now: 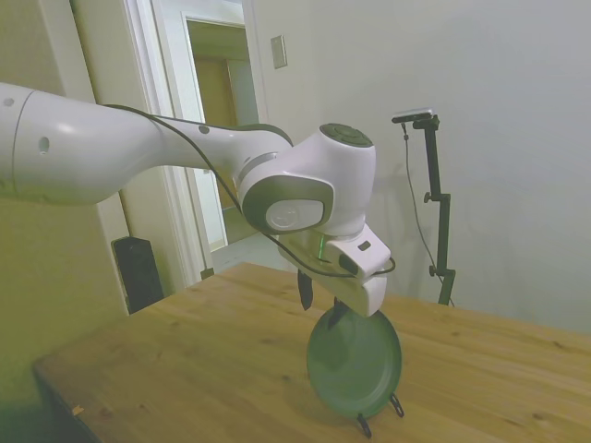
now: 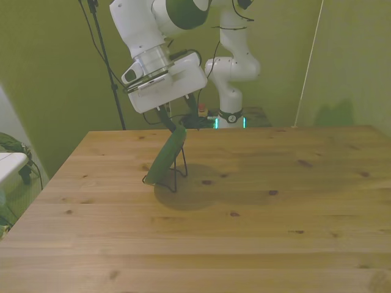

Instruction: Unload the plate

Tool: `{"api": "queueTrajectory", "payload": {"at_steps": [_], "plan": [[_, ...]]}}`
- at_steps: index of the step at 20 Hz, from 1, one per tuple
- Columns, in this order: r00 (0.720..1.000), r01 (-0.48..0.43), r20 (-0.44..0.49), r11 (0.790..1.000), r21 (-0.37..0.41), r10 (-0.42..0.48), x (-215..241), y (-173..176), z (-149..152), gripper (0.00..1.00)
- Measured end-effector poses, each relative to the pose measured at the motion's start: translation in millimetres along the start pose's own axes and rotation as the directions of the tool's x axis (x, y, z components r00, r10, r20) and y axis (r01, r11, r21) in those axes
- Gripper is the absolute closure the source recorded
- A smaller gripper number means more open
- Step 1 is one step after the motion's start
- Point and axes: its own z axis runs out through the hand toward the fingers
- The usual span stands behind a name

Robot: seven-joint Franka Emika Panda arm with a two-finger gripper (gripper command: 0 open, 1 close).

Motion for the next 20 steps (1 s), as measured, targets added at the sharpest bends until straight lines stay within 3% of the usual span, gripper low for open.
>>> {"api": "queueTrajectory", "payload": {"at_steps": [20], "plan": [[1.0, 0.018, -0.006, 1.0, 0.012, -0.018, 6.8, 13.3, -11.2, 1.0]]}}
